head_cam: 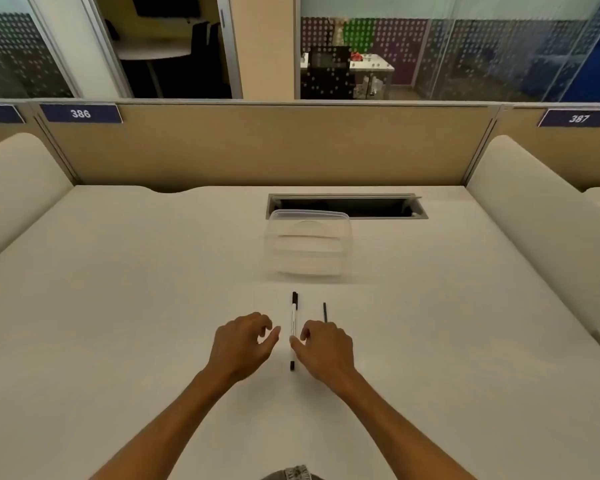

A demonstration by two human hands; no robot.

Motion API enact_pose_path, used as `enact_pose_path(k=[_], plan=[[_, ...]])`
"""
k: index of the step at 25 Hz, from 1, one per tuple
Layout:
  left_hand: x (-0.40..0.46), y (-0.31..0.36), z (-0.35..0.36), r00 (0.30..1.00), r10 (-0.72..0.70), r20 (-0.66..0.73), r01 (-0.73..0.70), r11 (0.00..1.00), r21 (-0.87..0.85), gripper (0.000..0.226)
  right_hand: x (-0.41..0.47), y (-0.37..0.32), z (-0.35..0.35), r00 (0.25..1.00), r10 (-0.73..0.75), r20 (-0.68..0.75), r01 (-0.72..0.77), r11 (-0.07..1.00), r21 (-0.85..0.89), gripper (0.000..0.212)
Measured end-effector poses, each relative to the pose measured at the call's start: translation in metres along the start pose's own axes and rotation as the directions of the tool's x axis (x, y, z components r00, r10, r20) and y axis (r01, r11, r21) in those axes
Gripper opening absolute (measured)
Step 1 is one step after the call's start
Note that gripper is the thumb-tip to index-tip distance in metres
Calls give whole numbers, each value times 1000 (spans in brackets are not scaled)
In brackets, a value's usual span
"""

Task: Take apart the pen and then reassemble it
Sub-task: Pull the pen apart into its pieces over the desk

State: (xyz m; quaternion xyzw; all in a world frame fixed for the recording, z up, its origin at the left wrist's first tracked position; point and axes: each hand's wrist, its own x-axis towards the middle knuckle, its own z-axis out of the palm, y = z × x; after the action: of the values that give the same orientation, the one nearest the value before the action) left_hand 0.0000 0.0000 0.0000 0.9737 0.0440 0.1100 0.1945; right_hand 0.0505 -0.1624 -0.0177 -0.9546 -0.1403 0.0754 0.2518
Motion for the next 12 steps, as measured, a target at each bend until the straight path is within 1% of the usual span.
enact_pose_path(k=[1, 3, 7, 12], plan=[[-4, 0, 1, 1000, -16, 14, 15, 1000, 13, 26, 0, -3, 3, 1000, 13, 18, -13, 1000, -25, 32], [-10, -2, 3, 999, -37, 21, 37, 999, 16, 26, -1, -6, 12, 1000, 11, 5, -11, 997, -78, 34], [-19, -5, 6, 997, -66, 36, 67, 998, -20, 24, -3, -9, 23, 1000, 19, -3, -19, 996, -86, 31], [-26, -4, 9, 995, -69, 71, 70, 998, -5, 24, -4, -9, 25, 999, 24, -28, -26, 996, -85, 27]])
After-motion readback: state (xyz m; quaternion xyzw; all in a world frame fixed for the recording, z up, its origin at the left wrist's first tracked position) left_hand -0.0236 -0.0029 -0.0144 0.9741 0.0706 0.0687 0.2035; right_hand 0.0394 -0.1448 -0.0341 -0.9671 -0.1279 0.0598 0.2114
